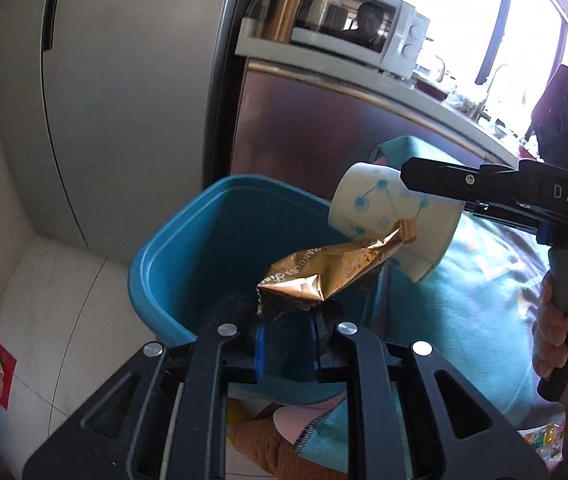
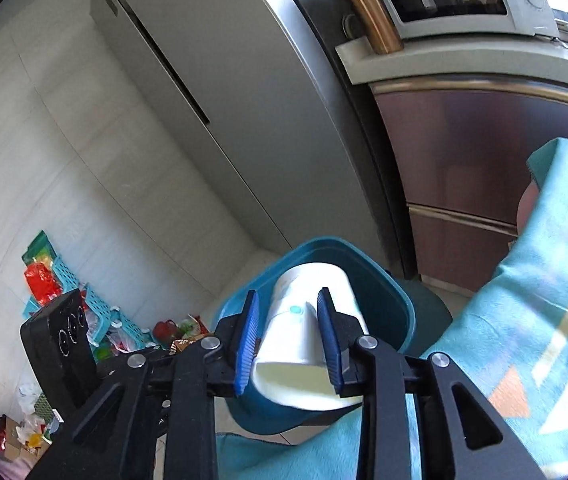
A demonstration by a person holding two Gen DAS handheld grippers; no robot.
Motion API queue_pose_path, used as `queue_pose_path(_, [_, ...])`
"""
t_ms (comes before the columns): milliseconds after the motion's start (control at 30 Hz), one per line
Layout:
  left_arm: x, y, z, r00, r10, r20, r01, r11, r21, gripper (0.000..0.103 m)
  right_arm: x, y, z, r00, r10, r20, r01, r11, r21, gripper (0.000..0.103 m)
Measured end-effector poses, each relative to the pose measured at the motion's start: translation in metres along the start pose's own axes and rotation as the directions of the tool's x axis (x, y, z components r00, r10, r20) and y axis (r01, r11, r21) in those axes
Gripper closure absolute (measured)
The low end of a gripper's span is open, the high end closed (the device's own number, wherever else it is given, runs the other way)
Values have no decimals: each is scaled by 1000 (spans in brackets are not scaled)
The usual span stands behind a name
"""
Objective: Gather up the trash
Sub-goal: 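Lift the wrapper and cup with both tools and carry them over the teal bin, then open both tools to drop the wrapper and cup into the bin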
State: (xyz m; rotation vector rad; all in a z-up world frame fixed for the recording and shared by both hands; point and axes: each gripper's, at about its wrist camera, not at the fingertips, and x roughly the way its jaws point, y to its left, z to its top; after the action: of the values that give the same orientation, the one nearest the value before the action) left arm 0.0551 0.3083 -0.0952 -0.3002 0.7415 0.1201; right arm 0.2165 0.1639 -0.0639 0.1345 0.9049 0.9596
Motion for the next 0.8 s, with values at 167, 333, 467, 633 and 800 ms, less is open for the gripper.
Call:
queue_pose_path(167, [26,6,-4,998,15,-55,-16,1000,-26,84,15,-11,-4,999,-1,-34,3,998,65,63])
queue_pose_path(333, [44,12,-3,996,21,-86,-25,999,-41,82,7,-14,-12,1000,-2,-27,4,997,71,63])
queue_pose_path(467, [52,11,-5,994,24,-102,-28,999,-37,81,0,-20,-14,1000,7,-14,-6,997,73,62])
queue_pose_path(633, [43,8,-15,995,24,-94,-27,999,-29,76,-24,-22,-20,1000,19,12,-20,998,68,58])
queue_pose_path(800, [13,-15,-13,1000,-3,-5,4,1000,22,60,-69,-19,-32,998,3,66,-4,1000,20,48])
